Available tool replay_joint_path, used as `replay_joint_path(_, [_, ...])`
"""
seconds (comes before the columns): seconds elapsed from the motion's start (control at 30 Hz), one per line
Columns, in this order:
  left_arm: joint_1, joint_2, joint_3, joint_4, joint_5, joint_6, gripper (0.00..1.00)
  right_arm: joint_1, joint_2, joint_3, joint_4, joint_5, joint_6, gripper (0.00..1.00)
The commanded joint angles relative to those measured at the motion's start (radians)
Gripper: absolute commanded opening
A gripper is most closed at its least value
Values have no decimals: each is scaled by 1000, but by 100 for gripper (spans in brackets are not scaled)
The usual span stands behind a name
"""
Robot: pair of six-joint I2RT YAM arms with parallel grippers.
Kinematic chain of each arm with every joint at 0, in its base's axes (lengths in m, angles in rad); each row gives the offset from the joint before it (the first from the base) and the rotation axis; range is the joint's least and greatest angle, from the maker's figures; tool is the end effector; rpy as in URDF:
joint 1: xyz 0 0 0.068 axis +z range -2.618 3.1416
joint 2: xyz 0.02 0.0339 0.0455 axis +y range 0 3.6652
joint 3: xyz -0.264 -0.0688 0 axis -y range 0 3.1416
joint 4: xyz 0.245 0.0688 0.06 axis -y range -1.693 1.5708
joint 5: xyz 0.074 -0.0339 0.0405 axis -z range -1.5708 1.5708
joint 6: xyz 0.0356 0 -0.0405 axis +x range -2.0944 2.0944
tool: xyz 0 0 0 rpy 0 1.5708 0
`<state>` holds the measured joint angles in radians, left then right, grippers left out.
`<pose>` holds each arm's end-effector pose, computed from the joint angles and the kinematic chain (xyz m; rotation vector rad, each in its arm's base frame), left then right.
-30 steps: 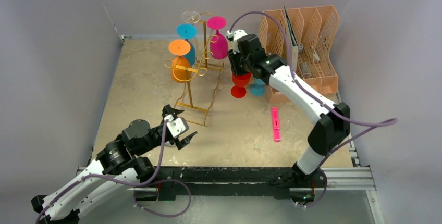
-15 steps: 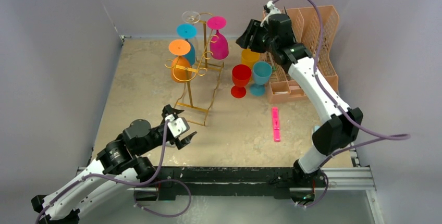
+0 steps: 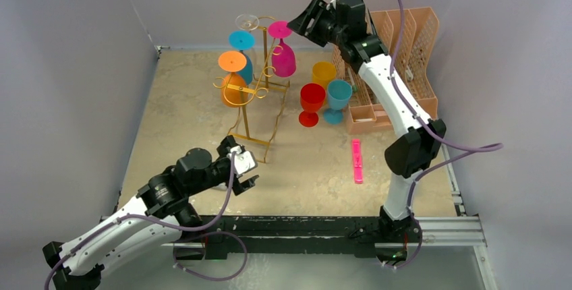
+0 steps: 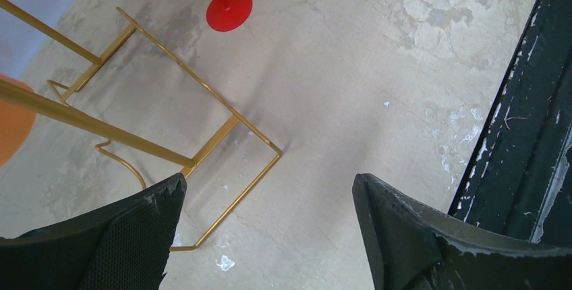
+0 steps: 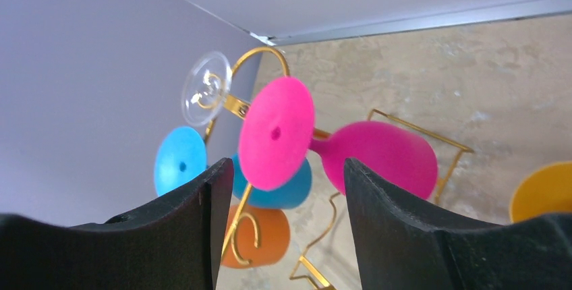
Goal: Take the wine glass off the wine glass rack
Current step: Pick up the wine glass from the wine rack.
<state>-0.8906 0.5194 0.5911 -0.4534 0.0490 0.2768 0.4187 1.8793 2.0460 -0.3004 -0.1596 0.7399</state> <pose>0.0820 -0.1042 0.2811 1.1180 1.6333 -0.4505 0.3997 0.1841 0.4503 0.1637 1.7989 0.9832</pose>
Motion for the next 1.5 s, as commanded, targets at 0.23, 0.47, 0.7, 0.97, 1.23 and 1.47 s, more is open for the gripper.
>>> replay_joint_path(0.23, [2, -36, 23, 22, 31, 20, 93, 1, 134, 214, -18, 64, 65, 60])
replay_joint_path(0.47, [2, -20, 30, 18, 54, 22, 94, 2, 178, 264, -61, 9, 8, 55])
replay_joint_path(0.7, [2, -73, 8, 43, 53, 19, 95, 2, 172, 256, -93, -22, -2, 45])
replay_joint_path(0.97, [2, -70, 9, 43, 43, 18, 95, 2, 153, 236, -85, -14, -2, 30])
replay_joint_path(1.23, [2, -77, -1, 61, 58, 11, 95, 2, 140, 245, -100, 5, -33, 16])
replay_joint_path(1.47, [2, -72, -1, 59, 60, 10, 95, 2, 105, 206, -75, 19, -35, 0])
